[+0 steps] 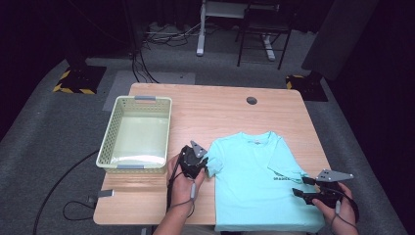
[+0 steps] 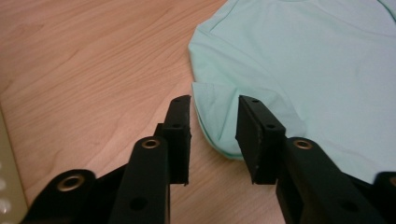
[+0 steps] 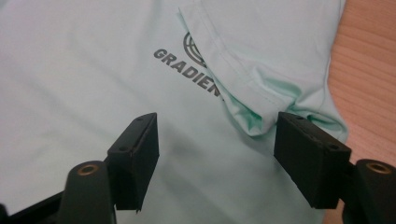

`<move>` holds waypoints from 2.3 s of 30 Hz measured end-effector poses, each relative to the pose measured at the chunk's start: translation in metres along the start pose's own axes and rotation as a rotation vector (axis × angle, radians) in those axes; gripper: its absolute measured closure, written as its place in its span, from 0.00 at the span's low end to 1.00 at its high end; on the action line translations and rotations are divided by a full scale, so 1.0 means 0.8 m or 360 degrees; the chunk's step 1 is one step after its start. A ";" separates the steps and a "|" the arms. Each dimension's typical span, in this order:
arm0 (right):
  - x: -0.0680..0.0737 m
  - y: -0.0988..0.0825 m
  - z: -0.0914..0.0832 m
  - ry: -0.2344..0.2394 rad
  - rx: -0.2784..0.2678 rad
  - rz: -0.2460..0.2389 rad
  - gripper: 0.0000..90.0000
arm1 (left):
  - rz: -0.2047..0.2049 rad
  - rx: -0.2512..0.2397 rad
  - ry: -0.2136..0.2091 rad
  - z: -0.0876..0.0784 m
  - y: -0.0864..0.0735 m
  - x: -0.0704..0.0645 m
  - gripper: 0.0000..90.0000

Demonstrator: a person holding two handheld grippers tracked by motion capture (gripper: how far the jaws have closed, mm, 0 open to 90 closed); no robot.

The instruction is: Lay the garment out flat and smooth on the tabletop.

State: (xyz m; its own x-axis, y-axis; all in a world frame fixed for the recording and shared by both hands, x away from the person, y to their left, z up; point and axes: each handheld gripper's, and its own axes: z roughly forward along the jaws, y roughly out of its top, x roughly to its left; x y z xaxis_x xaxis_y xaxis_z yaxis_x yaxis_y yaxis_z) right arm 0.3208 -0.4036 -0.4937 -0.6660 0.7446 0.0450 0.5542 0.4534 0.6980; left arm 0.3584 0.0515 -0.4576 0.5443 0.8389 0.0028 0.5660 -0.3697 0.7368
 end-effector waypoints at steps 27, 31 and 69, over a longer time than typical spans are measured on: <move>0.003 0.081 0.030 -0.0032 -0.0002 -0.0188 0.47 | -0.0043 0.0104 0.0073 0.056 0.015 -0.005 0.45; 0.000 0.084 0.039 -0.0044 0.0036 -0.0190 0.48 | -0.0058 0.0183 0.0150 0.075 0.016 0.002 0.48; -0.014 0.091 0.039 -0.0063 0.0017 -0.0141 0.97 | 0.0175 0.0088 -0.0113 0.056 -0.012 -0.093 0.36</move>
State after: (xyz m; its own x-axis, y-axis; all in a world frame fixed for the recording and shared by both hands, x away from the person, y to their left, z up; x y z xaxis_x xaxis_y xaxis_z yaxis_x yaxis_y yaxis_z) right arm 0.3842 -0.3637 -0.4656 -0.6925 0.7201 -0.0447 0.4994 0.5232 0.6905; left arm 0.3402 -0.0252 -0.4952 0.6462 0.7624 0.0325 0.5326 -0.4810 0.6964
